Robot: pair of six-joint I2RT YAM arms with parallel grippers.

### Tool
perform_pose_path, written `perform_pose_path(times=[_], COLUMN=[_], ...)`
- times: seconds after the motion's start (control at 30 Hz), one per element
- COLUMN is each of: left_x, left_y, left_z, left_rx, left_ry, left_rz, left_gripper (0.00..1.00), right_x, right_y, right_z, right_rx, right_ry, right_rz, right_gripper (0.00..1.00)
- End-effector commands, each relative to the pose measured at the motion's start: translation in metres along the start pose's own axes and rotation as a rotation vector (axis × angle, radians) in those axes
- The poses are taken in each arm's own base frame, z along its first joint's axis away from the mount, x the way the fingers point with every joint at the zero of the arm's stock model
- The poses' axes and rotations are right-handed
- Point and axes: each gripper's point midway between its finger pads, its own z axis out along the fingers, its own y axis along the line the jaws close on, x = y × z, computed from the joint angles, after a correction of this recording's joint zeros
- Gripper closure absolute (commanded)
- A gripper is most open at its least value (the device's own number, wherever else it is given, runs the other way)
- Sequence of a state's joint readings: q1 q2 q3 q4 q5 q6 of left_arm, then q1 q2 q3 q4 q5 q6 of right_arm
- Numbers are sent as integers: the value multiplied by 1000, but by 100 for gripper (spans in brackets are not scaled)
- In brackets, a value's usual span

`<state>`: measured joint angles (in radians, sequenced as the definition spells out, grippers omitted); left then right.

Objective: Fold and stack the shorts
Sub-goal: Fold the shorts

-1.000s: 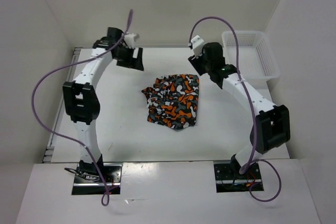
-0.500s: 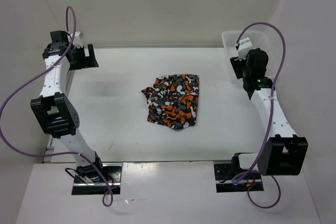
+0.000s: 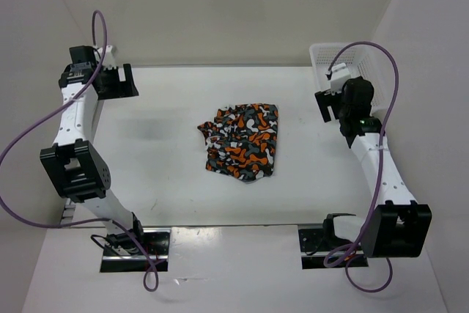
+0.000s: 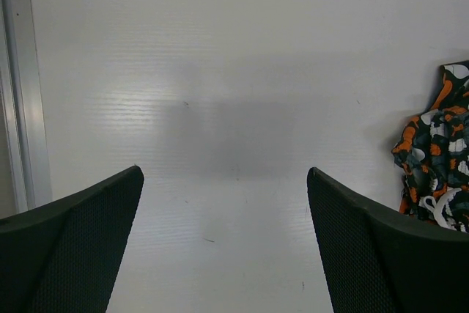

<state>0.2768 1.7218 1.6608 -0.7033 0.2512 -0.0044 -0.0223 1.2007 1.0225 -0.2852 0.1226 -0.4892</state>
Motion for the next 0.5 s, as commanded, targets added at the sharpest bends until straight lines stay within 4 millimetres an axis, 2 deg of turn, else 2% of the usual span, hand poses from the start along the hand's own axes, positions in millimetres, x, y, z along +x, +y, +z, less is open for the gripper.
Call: perform_pose_path(times=[0.0,0.07,0.2,0.27,0.47], left_x=[-13,-11,-10,-14,-9], left_y=[-3,-2,-2,-3,-3], left_z=[-14,-16,-18,-22,-22], left_rx=[-9,-18,-18,-19,-19], left_ry=[-69,-69,-68,-87,-79], left_rz=[25,24,24,30,27], left_gripper=[1,1,1,1,1], right_x=[-22,-24,-25,-26,-24], right_y=[-1,-8,-21,-22,-17], right_z=[-19,-21,-25,-27,-31], right_rx=[-25,19,89,94,74], right_ry=[-53,-48,-49,-60,-78], right_rz=[113,185,200,202,202], right_gripper=[0,0,0,0,0])
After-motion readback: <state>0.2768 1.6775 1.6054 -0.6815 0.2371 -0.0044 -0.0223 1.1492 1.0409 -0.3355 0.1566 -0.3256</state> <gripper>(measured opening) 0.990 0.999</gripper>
